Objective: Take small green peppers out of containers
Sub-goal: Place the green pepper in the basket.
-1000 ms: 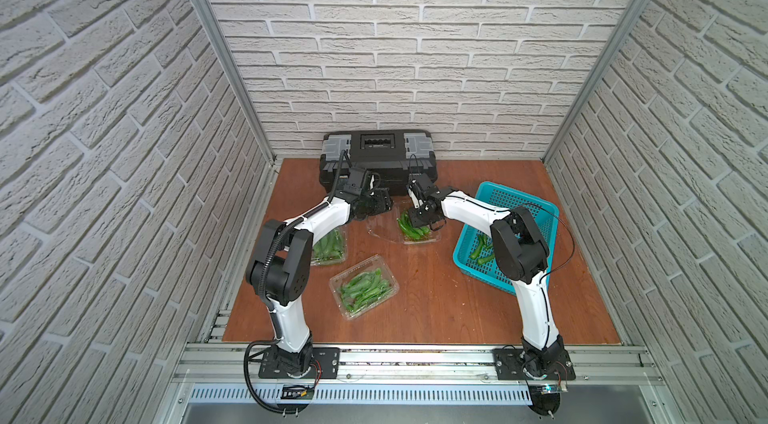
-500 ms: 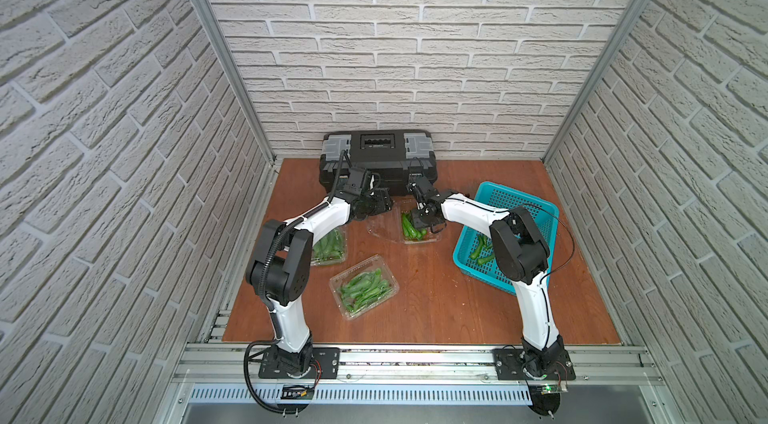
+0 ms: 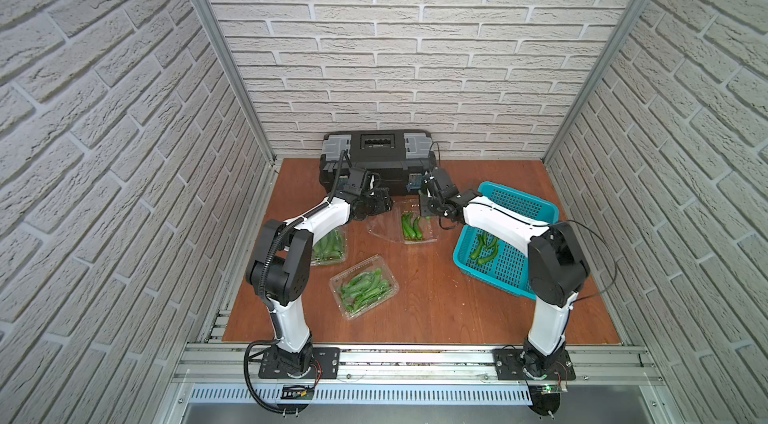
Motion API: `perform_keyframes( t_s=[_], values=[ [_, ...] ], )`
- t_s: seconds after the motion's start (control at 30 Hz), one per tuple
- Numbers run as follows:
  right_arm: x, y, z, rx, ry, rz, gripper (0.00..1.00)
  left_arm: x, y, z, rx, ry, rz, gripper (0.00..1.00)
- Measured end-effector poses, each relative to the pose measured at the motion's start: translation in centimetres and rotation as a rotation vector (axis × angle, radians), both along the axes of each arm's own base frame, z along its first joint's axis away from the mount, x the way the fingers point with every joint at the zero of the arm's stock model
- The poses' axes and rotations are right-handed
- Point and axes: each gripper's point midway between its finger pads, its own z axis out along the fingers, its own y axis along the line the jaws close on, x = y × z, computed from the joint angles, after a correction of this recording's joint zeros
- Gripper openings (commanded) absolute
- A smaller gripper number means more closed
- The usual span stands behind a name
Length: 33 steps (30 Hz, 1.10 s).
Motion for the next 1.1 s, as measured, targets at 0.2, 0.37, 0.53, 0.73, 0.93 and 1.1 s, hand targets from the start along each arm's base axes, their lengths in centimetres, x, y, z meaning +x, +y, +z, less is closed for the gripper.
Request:
perform_keyframes(
  t_s=[0.2,0.37,0.53,0.73,0.93,1.1],
  values=[
    [-1.2,-6.5,4.0,-0.025,-0.139,-0.246,0.02,0.0,-0.1,0.0,-0.002,0.001,-0.002,0.73],
    [-4.1,-17.1,1.8,-0.050,-0.111,-0.623,0.03,0.0,-0.1,-0.3,-0.002,0.008,-0.005,0.73],
    [-8.5,-24.7,-1.5,-0.093,-0.028,-0.907,0.37,-0.1,-0.1,-0.5,0.001,0.009,-0.010,0.73],
    [-8.0,-22.3,-0.7,-0.134,-0.040,-0.809,0.39,-0.1,-0.2,-0.9,0.003,0.017,-0.013,0.73],
    [-3.3,-11.0,0.8,-0.035,-0.059,-0.334,0.36,0.0,-0.2,-0.9,0.002,0.018,-0.011,0.73],
    [-0.8,-0.6,-1.1,0.117,0.062,0.082,0.35,0.0,-0.2,-0.9,-0.001,0.020,-0.006,0.73]
  ],
)
